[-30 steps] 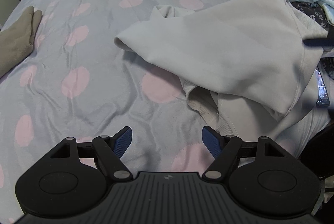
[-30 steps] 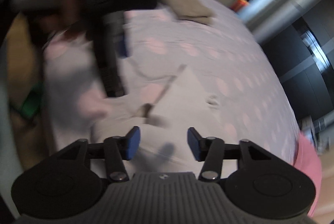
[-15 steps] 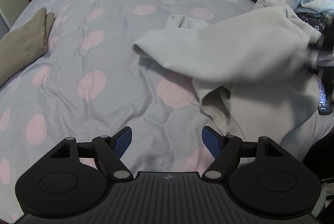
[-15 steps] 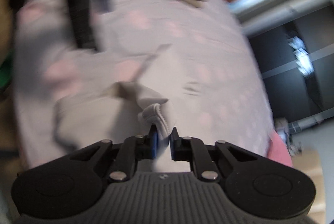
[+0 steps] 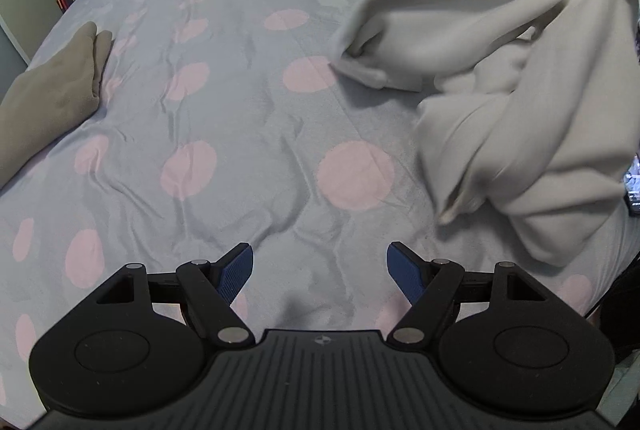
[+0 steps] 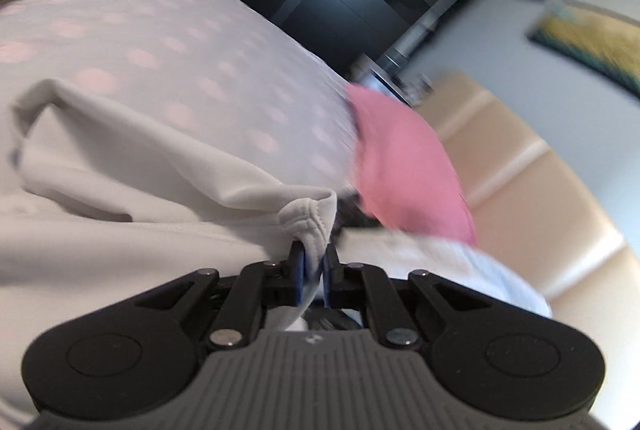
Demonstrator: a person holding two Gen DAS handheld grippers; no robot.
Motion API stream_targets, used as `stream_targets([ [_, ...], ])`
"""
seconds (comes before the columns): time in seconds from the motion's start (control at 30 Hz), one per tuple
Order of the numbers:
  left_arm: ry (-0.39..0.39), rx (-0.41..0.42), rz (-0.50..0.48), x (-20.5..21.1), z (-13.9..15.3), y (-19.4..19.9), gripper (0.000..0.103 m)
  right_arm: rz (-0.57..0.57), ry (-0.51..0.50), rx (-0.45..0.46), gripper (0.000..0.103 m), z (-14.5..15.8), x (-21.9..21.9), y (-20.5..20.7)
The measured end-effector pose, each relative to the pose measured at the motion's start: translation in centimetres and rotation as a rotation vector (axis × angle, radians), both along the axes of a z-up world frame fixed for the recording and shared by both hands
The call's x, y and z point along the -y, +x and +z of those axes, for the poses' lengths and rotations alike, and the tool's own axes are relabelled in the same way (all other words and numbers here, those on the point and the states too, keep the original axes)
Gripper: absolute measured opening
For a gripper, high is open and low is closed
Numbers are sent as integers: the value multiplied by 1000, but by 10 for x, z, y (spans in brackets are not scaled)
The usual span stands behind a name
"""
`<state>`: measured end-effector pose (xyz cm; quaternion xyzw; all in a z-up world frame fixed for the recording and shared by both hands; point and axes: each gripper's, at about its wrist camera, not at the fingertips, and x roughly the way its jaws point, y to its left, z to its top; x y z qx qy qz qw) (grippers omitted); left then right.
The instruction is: Fold clothes
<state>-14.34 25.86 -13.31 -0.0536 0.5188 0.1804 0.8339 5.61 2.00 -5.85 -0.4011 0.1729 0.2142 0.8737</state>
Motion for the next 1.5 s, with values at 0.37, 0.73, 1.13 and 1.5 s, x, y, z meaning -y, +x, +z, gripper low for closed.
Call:
stream_targets([
  [0.37,-13,-20,-103,28,-6,25,73,-4,61,-79,41,-10,22,2],
  [0.73,-24,-49,-86,27,-14,21,73,438,-116,-68,61,-30,-5,-39],
  [1.13,-22,-52,-64,21,-19,23,73,691,-622,-310,62,-62,-59,16],
  [1.5,-82,-21,-51,18,-11,21,73,618,-601,-661,6,-55,-46,12],
])
